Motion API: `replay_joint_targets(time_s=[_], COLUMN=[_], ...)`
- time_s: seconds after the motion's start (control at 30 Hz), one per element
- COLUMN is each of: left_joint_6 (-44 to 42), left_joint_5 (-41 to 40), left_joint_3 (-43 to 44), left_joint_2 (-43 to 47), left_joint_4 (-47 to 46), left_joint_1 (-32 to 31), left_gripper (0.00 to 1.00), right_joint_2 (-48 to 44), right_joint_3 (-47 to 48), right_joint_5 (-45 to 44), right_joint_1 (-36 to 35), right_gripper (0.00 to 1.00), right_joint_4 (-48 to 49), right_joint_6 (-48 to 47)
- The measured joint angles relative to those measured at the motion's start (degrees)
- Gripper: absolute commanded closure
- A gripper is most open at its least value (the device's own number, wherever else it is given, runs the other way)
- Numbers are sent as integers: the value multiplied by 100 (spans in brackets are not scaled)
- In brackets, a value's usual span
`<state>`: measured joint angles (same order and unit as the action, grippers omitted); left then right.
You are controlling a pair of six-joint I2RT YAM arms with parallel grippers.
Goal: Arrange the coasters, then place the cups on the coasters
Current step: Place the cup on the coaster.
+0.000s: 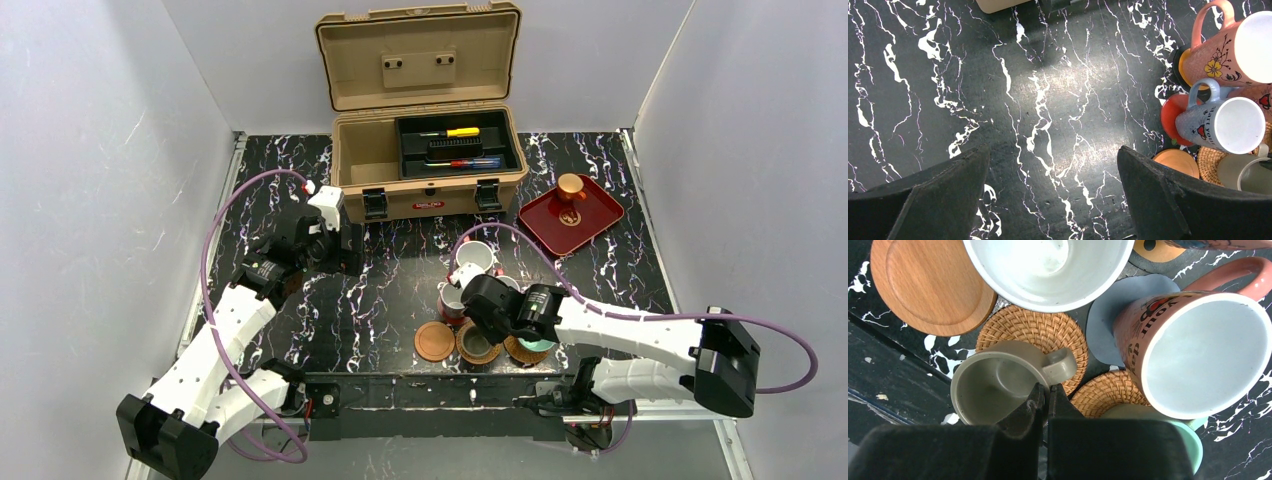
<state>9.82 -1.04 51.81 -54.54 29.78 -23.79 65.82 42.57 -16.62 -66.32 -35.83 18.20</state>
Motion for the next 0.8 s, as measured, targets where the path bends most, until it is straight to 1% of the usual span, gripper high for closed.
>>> replay_joint_targets(time_s=[0.07, 0.13, 0.4, 0.5, 0.7, 0.8], left_joint_6=[-13, -24, -44, -46, -44, -44], left_joint_5=[-4, -9, -33, -68, -129, -151], left_joint_3=[-2, -4, -68, -70, -68, -70], left_joint_2=[0, 0, 0, 0, 0, -2], left_joint_4=[0, -2, -46, -63, -114, -133], left_joint_1=[2, 2, 0, 2, 0, 0], left_gripper=[2, 2, 2, 2, 2, 2], right_joint_2=[57, 68, 107, 109, 20, -166], right_joint_3=[0, 0, 4, 50, 282, 369], right_joint_5=[-24, -44, -122, -149, -195, -240], right_joint_1=[0, 0, 0, 9, 11, 11], right_gripper=[98, 93, 62, 53, 45, 44], right_joint_4=[-2, 0, -2, -50, -175, -232], right_joint_6=[11, 13, 61, 118, 184, 356])
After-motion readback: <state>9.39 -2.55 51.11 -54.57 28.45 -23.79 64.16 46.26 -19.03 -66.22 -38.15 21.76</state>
